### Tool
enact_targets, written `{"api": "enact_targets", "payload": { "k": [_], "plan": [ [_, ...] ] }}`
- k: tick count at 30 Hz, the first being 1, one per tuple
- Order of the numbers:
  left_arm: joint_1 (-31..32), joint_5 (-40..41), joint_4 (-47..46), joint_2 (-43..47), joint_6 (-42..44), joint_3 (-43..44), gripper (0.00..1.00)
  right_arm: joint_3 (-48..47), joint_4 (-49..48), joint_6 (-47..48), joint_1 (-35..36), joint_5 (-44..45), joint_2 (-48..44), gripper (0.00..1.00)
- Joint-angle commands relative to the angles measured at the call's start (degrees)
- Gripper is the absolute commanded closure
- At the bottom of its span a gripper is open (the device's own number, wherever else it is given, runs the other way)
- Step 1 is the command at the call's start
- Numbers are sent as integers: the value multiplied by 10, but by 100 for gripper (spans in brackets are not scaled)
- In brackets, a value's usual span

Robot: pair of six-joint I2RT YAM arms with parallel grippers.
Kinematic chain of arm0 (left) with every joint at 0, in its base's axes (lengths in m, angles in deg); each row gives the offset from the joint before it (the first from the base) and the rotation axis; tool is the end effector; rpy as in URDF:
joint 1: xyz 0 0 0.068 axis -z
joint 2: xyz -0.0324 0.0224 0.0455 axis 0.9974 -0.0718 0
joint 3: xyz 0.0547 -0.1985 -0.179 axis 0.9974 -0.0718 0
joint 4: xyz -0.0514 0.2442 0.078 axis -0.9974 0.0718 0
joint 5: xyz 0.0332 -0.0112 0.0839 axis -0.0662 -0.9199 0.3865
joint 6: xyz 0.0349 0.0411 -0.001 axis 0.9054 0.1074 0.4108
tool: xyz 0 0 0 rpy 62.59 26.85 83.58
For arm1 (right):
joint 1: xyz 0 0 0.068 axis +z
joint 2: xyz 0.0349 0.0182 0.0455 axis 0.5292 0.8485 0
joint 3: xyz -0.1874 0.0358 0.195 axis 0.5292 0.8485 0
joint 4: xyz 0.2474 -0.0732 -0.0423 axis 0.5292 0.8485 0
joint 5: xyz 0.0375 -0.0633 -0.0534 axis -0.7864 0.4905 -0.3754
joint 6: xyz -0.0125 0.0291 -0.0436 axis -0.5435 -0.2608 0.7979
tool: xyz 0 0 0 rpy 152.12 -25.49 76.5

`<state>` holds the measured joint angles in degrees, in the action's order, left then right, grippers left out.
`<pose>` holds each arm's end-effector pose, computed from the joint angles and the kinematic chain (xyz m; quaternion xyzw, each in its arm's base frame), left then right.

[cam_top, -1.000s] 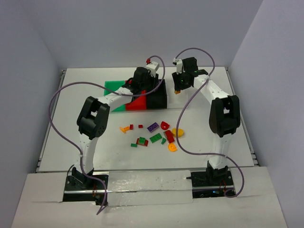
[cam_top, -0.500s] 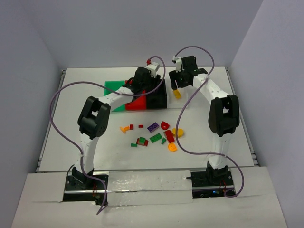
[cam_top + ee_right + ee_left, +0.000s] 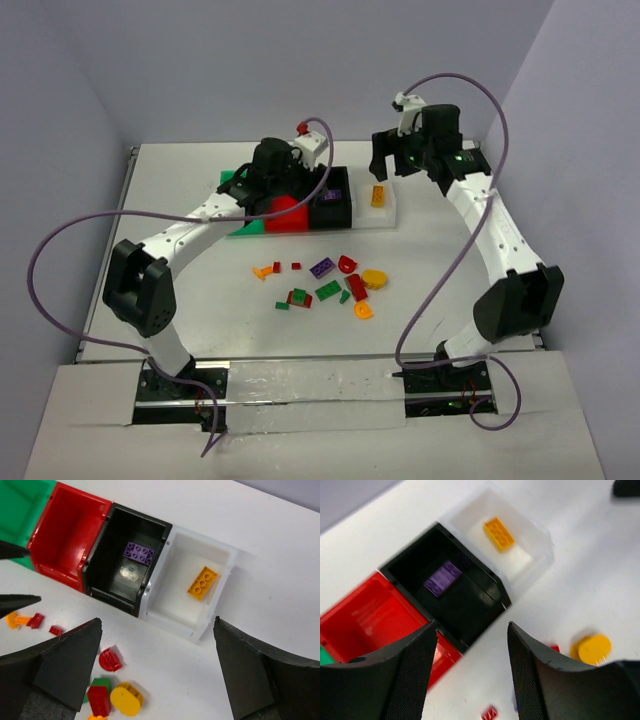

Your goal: Sort the legos into containers by color

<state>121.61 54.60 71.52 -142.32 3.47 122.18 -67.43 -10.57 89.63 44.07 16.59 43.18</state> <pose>0.3342 -0.2472 0.3194 0.2895 0.7875 -0.2331 0.4916 0.3488 0.0837 0.3817 -0.1914 0.8535 0.1341 0.4657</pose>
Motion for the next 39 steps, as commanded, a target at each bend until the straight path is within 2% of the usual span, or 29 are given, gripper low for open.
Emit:
{"api": "enact_targets", "payload": {
  "k": [1,5,12,18,22,25,26,30,32,35,37,39],
  "plan": [
    [23,-44,120,-5,64,-39,34,53,12,-12,-32,-23,-38,0],
    [45,-43,174,-38,92,-22,27,88,14,-14,-52,-34,-61,0],
    [94,-16,206,-93,98,-12,21,95,35,-11,-82,-58,-62,0],
    [110,-5,215,-125,98,-17,21,106,36,-11,-88,-62,-67,0],
    [115,14,198,-138,89,-33,25,107,36,-10,-89,-62,-68,0],
    [115,25,183,-144,88,-43,34,109,38,-9,-90,-64,-69,0],
    [115,33,179,-144,87,-46,40,109,37,-9,-90,-64,-69,0],
    [115,29,177,-151,87,-47,45,112,38,-8,-90,-62,-72,0],
    [116,24,178,-151,87,-46,53,113,37,-7,-90,-59,-70,0],
    [116,22,189,-140,93,-41,71,114,38,-6,-90,-59,-72,0],
    [115,15,194,-113,101,-42,88,121,38,0,-90,-62,-76,0],
    [112,4,194,-86,103,-42,94,127,39,7,-90,-71,-79,0]
  ]
}}
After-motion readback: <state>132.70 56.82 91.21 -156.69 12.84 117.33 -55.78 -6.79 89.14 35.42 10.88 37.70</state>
